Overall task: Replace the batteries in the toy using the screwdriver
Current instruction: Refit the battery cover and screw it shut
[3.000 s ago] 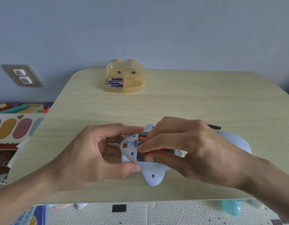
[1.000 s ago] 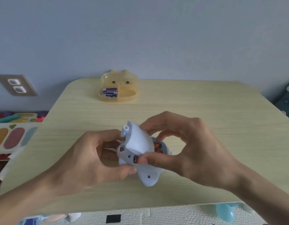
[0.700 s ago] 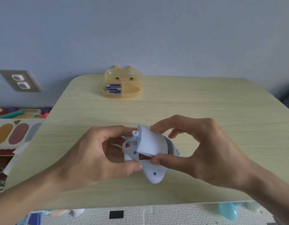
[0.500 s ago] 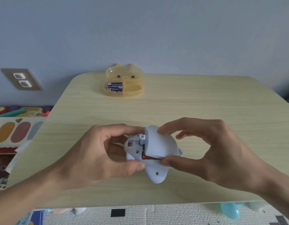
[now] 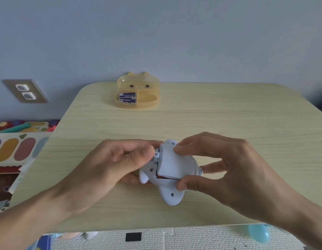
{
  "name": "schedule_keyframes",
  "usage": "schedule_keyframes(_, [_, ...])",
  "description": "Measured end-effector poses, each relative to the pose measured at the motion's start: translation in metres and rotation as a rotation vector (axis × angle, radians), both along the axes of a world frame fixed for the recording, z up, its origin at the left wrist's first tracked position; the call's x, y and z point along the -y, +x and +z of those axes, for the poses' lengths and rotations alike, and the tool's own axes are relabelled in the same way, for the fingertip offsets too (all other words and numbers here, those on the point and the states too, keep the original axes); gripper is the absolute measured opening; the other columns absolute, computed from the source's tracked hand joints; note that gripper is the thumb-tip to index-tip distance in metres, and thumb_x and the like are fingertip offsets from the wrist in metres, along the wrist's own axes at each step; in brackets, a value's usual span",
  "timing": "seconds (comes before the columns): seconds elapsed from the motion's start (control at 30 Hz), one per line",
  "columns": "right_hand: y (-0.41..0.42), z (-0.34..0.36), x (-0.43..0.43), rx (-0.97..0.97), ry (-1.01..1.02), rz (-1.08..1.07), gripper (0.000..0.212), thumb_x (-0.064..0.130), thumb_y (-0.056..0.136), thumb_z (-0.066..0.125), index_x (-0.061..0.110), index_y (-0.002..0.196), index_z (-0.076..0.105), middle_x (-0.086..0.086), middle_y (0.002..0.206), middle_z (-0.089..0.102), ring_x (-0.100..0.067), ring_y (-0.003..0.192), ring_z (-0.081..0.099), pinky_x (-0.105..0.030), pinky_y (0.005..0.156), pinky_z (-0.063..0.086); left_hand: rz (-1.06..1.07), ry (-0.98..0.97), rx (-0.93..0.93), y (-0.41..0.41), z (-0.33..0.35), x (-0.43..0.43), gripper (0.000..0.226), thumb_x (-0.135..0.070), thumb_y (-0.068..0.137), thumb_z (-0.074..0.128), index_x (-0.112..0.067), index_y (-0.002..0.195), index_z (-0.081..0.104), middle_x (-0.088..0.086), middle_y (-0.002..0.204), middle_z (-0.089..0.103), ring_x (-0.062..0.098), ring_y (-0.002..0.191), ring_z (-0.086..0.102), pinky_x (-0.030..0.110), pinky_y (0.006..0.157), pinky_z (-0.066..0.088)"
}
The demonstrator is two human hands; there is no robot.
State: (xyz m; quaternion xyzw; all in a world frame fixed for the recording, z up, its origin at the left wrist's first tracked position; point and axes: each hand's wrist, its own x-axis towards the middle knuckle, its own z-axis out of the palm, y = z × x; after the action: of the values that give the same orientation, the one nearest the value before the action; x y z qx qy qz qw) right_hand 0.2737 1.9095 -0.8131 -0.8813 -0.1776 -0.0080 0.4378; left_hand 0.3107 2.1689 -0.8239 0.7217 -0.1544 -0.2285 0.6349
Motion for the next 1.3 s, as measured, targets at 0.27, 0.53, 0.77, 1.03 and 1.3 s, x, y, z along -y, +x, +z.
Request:
schedule_keyframes(0.27, [-0.001,-0.002,-0.002,0.048,-0.009,-0.01,0.039,0.044,0.069,0.088,0.037,0.106,0.08,0.022,0.115,0.072,-0.009,0.112,0.069,-0.021,0.077,0.062,0.042,-0.05,-0.222,0.006,0.008,0.006,0.04,-0.034,0.074,0.087,-0.02,0.112,0.085,0.019,0.111,0.081,0.025,0.084,0.068,0.023,0.068,0.061])
schedule_keyframes(0.53, [0.001,-0.004,-0.003,0.012,-0.002,-0.016,0.04,0.045,0.066,0.089,0.041,0.105,0.083,0.021,0.116,0.071,-0.009,0.107,0.07,-0.023,0.079,0.061,0.102,0.005,-0.183,0.008,0.008,0.008,0.037,-0.02,0.074,0.093,-0.019,0.11,0.085,0.008,0.097,0.084,0.012,0.069,0.072,0.021,0.061,0.059])
schedule_keyframes(0.77, [0.001,-0.006,-0.001,0.011,0.01,-0.01,0.044,0.046,0.071,0.089,0.039,0.113,0.081,0.023,0.121,0.071,-0.005,0.108,0.071,-0.024,0.081,0.063,-0.09,0.009,-0.031,0.006,-0.008,0.0,0.078,-0.031,0.055,0.105,-0.038,0.127,0.074,0.001,0.129,0.078,0.021,0.114,0.078,0.026,0.086,0.063])
schedule_keyframes(1.03, [0.03,0.019,0.07,0.152,-0.371,-0.207,0.046,0.052,0.076,0.079,0.044,0.122,0.072,0.029,0.112,0.071,0.003,0.093,0.066,-0.003,0.073,0.048,0.014,-0.01,0.076,0.006,-0.018,0.004,0.067,-0.024,0.064,0.103,-0.047,0.121,0.076,-0.005,0.124,0.081,0.013,0.112,0.078,0.02,0.088,0.062])
schedule_keyframes(1.3, [0.044,-0.008,0.11,0.004,-0.468,-0.218,0.01,0.032,0.087,0.082,0.042,0.089,0.078,0.018,0.101,0.074,-0.005,0.089,0.064,-0.013,0.075,0.05,0.07,-0.036,0.077,0.006,-0.027,0.003,0.068,-0.023,0.066,0.091,-0.044,0.129,0.073,0.006,0.121,0.081,0.032,0.109,0.079,0.04,0.094,0.064])
